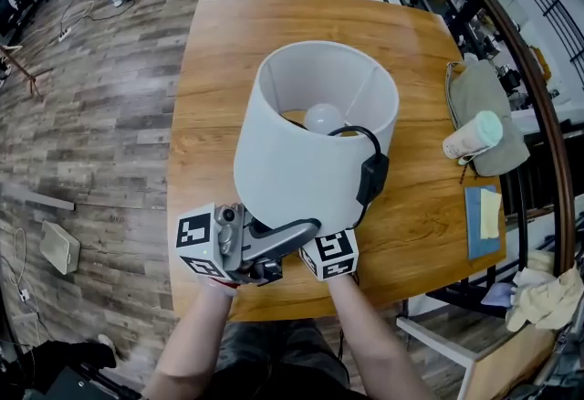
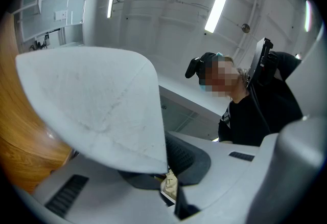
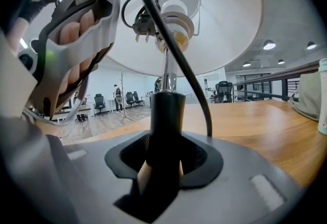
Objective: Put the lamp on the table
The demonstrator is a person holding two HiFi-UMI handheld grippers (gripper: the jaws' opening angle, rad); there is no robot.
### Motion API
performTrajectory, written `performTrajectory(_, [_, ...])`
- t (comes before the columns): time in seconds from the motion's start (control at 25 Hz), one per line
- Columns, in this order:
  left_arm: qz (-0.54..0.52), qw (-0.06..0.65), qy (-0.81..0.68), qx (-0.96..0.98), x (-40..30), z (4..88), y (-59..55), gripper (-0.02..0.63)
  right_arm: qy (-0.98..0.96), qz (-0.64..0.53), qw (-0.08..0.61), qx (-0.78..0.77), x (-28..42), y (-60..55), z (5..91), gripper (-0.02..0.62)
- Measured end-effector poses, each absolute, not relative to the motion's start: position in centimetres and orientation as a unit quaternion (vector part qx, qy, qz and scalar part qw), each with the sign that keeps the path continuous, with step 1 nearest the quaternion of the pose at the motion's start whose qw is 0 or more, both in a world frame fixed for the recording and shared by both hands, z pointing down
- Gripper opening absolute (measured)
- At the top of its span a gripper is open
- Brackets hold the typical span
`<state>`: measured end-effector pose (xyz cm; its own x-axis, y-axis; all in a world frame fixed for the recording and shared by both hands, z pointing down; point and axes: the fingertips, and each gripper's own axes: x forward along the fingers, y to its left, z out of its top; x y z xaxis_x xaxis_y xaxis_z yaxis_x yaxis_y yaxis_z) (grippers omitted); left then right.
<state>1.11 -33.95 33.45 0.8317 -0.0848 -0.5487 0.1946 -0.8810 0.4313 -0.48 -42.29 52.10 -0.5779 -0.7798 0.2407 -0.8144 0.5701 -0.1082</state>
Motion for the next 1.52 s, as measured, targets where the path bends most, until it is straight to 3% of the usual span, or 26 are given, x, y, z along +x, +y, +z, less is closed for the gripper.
performTrajectory(1.28, [-0.284,0.261,0.009,0.922,1.1,35.3,-30.4,0.002,-0.873,0.124,0.094,0.463,2.5,-35.2,53.4,0.176])
performTrajectory(1.52, [-0.278,0.264,0.013,0.923,1.2,35.9,-29.3,0.005,-0.873,0.123,0.093,0.462,2.6,-34.3,53.3,0.141])
